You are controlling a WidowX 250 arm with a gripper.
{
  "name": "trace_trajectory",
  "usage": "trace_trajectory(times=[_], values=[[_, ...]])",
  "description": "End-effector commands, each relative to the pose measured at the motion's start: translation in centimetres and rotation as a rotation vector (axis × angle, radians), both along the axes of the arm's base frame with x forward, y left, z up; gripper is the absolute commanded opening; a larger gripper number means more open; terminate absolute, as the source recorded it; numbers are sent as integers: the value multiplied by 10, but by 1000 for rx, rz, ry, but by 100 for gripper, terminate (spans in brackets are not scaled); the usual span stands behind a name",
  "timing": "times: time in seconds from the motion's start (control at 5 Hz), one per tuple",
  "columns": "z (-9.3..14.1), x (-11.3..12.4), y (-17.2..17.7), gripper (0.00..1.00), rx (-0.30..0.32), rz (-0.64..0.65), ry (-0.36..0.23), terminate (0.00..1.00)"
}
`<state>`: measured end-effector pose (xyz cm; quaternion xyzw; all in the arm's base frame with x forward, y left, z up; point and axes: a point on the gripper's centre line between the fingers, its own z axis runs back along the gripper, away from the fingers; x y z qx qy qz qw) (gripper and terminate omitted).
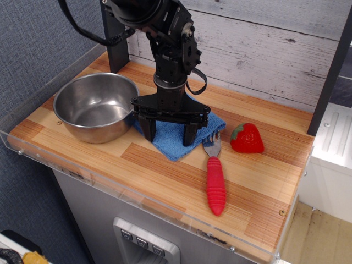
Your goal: Put the towel at the front, over fork tangs.
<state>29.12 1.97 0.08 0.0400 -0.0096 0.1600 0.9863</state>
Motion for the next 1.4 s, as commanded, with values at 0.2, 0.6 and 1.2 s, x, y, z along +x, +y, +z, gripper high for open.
trace_trajectory(times=[0.2, 0.6, 1.2], values=[[-14, -71, -20, 100, -9, -86, 175, 0], [-9, -70, -21, 100, 8, -109, 166, 0], [36, -50, -25, 100, 43, -137, 27, 0]])
